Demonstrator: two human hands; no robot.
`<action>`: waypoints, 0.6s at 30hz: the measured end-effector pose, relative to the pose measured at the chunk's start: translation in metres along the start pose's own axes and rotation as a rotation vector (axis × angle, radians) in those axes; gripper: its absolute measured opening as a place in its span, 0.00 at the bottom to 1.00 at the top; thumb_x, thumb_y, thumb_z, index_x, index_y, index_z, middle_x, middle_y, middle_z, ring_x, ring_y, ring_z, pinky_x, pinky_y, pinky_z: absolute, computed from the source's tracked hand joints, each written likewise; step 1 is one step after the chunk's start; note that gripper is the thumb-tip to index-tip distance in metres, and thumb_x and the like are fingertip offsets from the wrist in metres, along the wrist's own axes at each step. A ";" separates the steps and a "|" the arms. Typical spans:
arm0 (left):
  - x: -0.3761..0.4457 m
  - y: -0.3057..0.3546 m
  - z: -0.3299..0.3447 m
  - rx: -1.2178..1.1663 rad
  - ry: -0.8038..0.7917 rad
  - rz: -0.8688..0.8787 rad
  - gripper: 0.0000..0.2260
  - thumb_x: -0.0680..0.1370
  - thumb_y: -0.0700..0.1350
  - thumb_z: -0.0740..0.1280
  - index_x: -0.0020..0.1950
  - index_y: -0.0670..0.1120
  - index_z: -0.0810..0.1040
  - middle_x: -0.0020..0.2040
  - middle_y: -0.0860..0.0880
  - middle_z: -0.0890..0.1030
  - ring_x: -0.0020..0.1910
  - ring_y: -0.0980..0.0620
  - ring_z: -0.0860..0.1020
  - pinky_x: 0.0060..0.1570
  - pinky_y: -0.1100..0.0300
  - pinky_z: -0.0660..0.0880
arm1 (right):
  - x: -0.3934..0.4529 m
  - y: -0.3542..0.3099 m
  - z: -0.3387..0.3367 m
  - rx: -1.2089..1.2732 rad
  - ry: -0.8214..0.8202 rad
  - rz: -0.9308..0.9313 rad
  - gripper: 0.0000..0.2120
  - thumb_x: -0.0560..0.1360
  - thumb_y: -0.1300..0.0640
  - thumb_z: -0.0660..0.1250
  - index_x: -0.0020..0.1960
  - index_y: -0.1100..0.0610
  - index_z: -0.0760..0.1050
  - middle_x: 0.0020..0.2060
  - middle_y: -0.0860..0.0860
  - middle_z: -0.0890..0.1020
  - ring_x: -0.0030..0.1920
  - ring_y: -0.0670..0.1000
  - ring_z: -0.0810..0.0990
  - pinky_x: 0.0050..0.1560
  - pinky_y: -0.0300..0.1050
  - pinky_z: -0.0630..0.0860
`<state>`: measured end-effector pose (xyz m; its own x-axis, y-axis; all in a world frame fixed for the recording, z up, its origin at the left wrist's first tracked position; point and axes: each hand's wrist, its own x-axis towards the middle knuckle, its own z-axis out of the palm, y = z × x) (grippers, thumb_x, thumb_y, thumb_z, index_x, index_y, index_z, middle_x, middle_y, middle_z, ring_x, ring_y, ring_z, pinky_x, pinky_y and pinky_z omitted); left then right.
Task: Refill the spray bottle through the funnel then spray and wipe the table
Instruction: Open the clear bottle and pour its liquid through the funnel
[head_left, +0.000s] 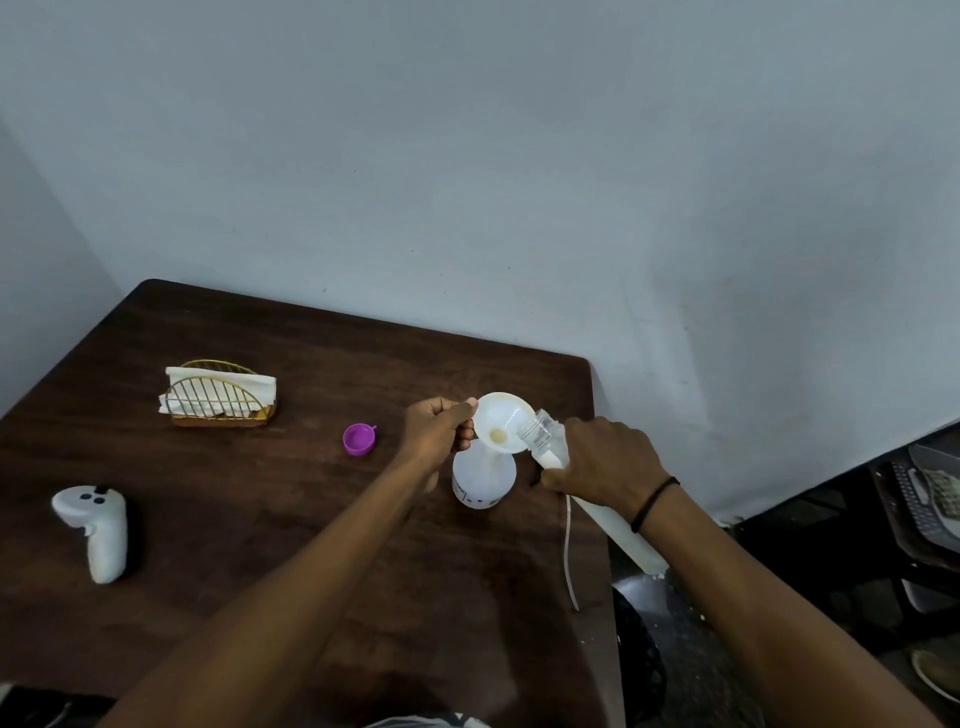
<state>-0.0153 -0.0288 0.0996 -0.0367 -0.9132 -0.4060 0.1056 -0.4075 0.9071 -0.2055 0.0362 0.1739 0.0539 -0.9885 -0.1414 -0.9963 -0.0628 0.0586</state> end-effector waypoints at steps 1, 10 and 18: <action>0.000 0.000 0.000 -0.003 -0.001 0.000 0.10 0.77 0.43 0.71 0.45 0.35 0.81 0.32 0.45 0.79 0.28 0.54 0.74 0.30 0.62 0.75 | 0.000 0.000 0.000 -0.001 -0.002 -0.002 0.25 0.70 0.36 0.69 0.58 0.53 0.74 0.50 0.50 0.82 0.47 0.51 0.82 0.41 0.41 0.69; 0.000 -0.002 0.000 -0.021 -0.002 -0.005 0.11 0.77 0.43 0.71 0.45 0.34 0.80 0.32 0.45 0.79 0.28 0.53 0.74 0.30 0.62 0.75 | 0.000 -0.004 -0.007 -0.063 -0.017 0.005 0.25 0.70 0.37 0.69 0.57 0.54 0.74 0.50 0.51 0.81 0.47 0.52 0.82 0.41 0.41 0.67; 0.000 0.000 0.001 -0.017 0.000 -0.010 0.11 0.77 0.43 0.71 0.46 0.34 0.80 0.33 0.45 0.79 0.29 0.53 0.75 0.31 0.62 0.76 | 0.000 -0.007 -0.012 -0.082 -0.025 0.009 0.24 0.69 0.37 0.69 0.56 0.53 0.75 0.50 0.51 0.81 0.47 0.52 0.81 0.41 0.42 0.67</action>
<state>-0.0162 -0.0282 0.0995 -0.0377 -0.9092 -0.4147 0.1223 -0.4161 0.9010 -0.1980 0.0347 0.1857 0.0422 -0.9854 -0.1649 -0.9879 -0.0658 0.1404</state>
